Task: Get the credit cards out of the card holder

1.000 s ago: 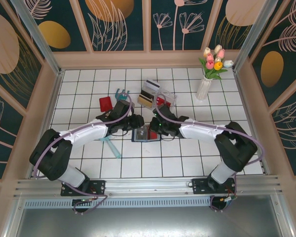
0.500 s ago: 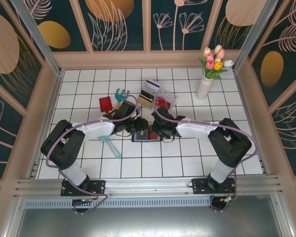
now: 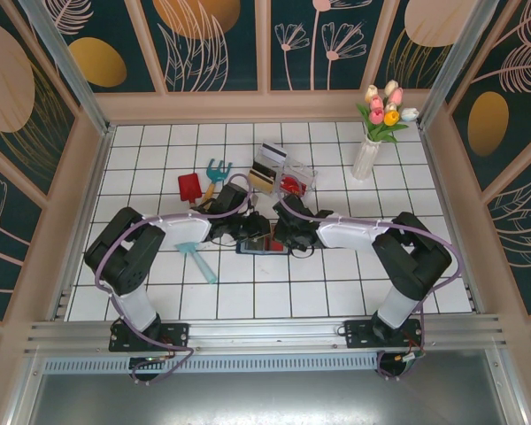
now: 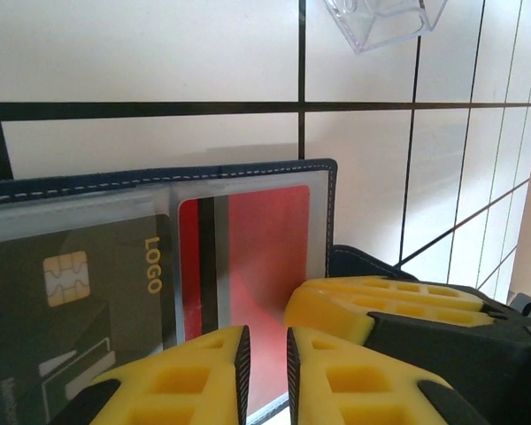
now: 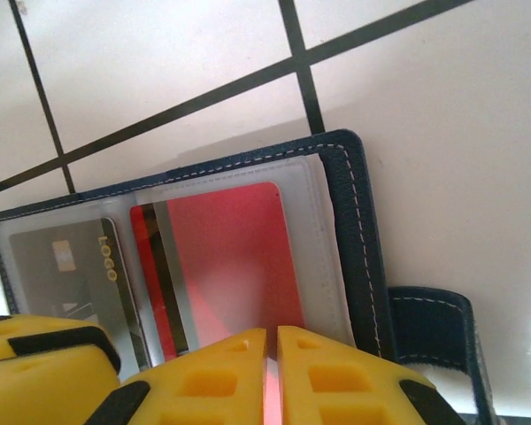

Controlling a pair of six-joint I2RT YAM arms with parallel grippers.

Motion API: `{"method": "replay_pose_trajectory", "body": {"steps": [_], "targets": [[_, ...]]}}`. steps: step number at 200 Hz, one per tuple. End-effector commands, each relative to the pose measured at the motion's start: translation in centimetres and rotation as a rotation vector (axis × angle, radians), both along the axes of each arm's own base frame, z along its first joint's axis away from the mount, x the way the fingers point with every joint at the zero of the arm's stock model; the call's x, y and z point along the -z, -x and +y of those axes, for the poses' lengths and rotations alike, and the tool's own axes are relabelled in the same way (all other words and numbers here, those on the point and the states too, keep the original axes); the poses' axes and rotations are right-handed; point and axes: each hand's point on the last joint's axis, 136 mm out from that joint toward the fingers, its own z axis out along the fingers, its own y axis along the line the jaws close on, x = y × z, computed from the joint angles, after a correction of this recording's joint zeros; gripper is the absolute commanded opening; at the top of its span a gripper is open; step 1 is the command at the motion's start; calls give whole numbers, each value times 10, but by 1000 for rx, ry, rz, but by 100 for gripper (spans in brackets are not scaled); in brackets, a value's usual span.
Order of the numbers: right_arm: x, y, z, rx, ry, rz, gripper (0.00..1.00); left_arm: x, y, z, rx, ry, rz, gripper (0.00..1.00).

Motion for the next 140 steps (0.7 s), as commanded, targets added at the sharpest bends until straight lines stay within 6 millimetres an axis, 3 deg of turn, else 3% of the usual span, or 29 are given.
{"method": "replay_pose_trajectory", "body": {"steps": [1, 140], "targets": [[6, -1, -9, 46, 2, 4, 13, 7, 2, -1, 15, -20, 1, 22], [27, 16, -21, 88, -90, 92, 12, 56, 16, 34, 4, -225, 45, 28]]}}
